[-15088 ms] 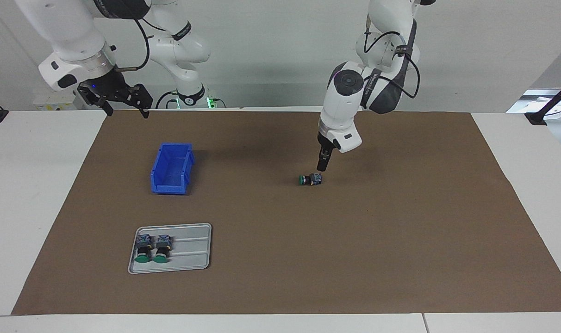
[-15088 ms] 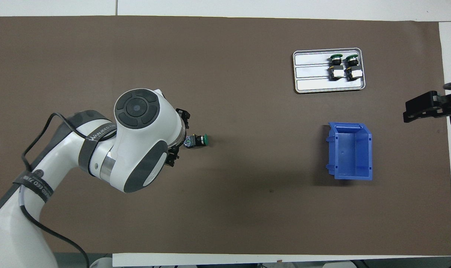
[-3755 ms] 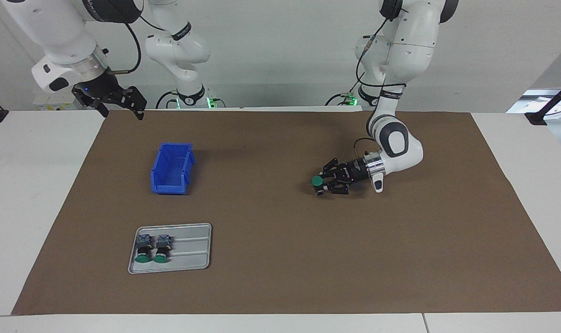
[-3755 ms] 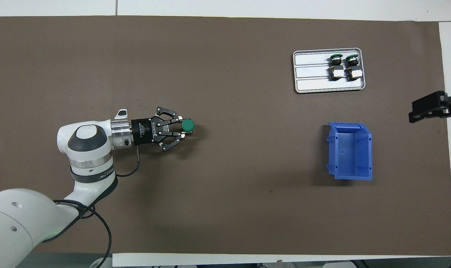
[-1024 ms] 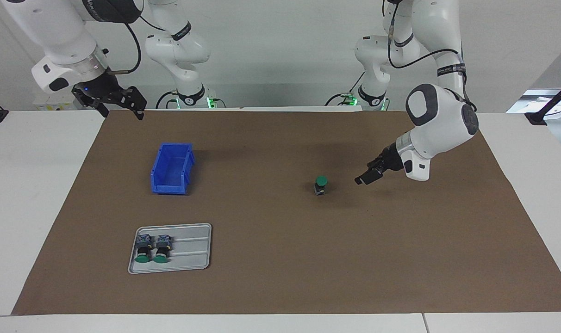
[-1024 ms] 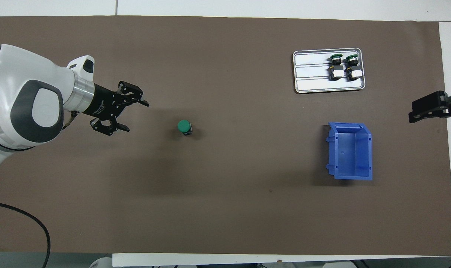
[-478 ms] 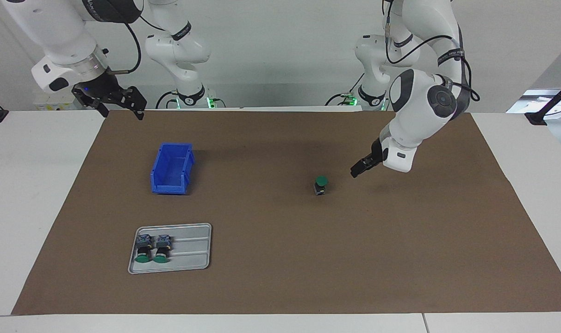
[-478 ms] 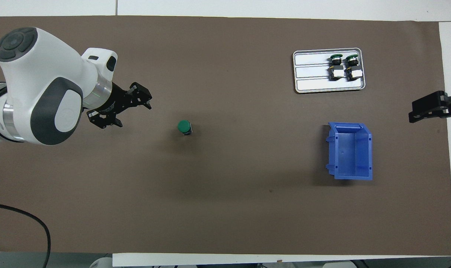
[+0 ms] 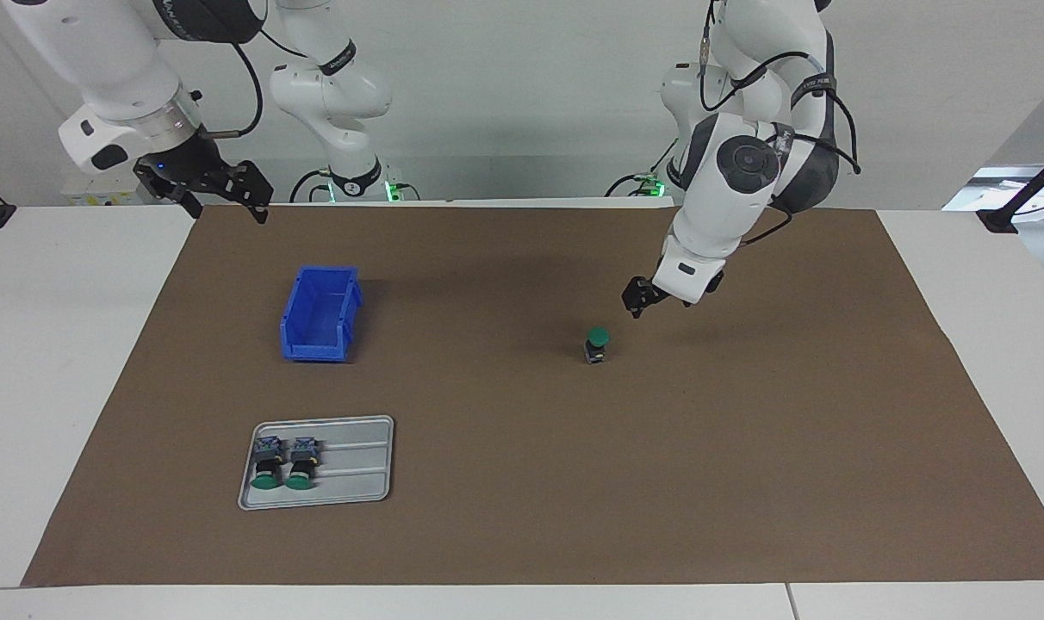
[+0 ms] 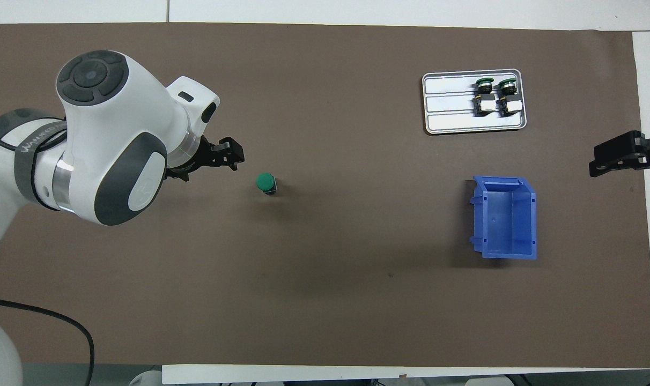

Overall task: Place and press button with both arms
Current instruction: 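Lower the left gripper onto the button top to press it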

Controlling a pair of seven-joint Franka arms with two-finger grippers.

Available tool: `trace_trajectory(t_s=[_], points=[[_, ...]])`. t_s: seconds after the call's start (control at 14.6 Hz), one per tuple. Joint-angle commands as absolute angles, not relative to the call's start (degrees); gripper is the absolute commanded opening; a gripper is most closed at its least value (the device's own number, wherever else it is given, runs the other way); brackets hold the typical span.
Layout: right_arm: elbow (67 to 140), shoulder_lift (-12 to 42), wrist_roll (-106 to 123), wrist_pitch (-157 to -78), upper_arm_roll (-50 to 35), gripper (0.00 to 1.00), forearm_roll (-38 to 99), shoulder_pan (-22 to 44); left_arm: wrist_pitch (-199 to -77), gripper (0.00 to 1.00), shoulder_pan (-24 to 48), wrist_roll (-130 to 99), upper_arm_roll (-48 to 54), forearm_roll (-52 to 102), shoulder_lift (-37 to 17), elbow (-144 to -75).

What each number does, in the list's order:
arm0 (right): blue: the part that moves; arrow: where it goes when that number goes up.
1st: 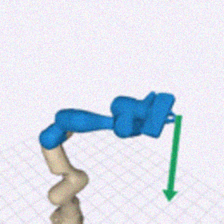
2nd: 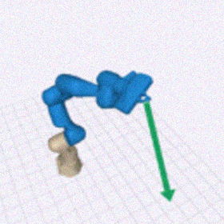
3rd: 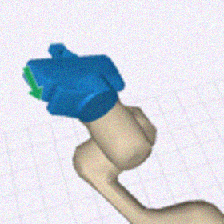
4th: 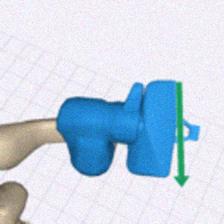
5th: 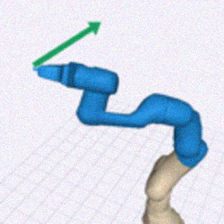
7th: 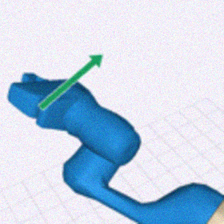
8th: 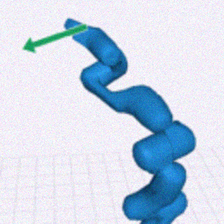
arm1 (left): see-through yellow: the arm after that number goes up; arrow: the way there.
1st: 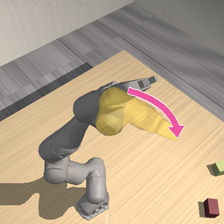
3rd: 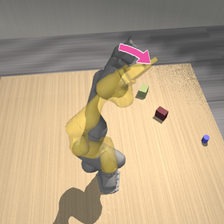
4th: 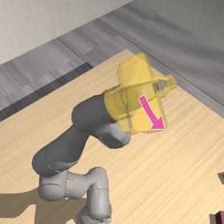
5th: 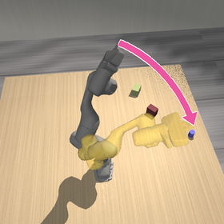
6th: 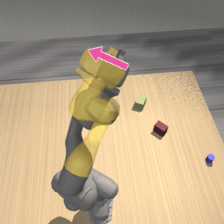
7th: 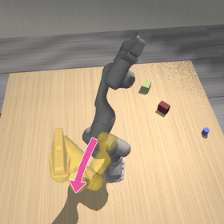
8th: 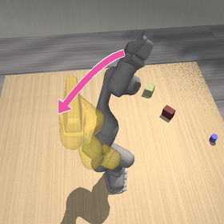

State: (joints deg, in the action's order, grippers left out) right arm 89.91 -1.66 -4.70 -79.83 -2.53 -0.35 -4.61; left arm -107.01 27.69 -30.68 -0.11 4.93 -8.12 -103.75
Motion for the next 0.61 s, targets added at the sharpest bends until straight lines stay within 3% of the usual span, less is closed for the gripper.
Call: trace_trajectory(t_s=[0.0, 0.14, 0.2, 0.41, 0.55], points=[[90.7, -2.2, -3.3, -80.2, -2.6, 0.99, 0.8, -5.1, -109.5, 0.71, 30.6, -30.2, -0.4, 4.6, -8.1, -105.5], [90.7, -2.2, -3.3, -80.2, -2.6, 0.99, 0.8, -5.1, -109.2, 0.39, 30.5, -30.3, -0.4, 7.3, -9.0, -104.9], [90.6, -2.2, -3.3, -80.2, -2.6, 0.99, 0.8, -5.1, -109.6, 0.29, 30.7, -30.7, -0.4, 7.6, -9.2, -104.9], [90.7, -2.2, -3.3, -80.2, -2.6, 0.99, 0.8, -5.1, -113.4, 0.07, 33.7, -36.6, -0.4, 7.4, -11.7, -104.8], [90.7, -2.2, -3.3, -80.2, -2.6, 0.99, 0.8, -5.1, -114.9, 0.02, 34.4, -37.4, -0.5, 7.2, -12.7, -104.9]])
